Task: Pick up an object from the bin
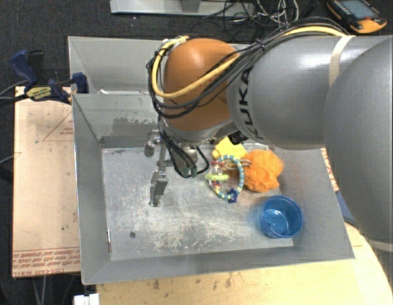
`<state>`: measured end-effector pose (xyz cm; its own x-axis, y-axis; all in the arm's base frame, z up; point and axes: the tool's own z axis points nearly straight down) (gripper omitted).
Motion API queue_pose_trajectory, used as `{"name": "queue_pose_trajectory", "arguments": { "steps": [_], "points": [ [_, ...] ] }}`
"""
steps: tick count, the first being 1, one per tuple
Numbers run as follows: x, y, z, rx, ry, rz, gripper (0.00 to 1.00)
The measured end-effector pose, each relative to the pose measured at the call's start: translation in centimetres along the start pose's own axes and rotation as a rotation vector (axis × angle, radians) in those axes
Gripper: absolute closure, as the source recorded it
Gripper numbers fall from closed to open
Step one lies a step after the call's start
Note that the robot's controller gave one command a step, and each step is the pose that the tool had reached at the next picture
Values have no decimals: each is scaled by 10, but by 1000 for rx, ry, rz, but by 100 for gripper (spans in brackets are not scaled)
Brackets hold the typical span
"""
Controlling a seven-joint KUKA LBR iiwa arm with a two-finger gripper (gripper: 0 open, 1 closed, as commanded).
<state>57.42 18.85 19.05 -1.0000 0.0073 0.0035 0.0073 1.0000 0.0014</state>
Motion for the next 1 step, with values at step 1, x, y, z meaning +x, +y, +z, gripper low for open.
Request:
{"name": "queue_pose_trajectory", "arguments": {
  "steps": [1],
  "points": [
    [24,-9,36,-1,-12,-9,0]
  ]
}}
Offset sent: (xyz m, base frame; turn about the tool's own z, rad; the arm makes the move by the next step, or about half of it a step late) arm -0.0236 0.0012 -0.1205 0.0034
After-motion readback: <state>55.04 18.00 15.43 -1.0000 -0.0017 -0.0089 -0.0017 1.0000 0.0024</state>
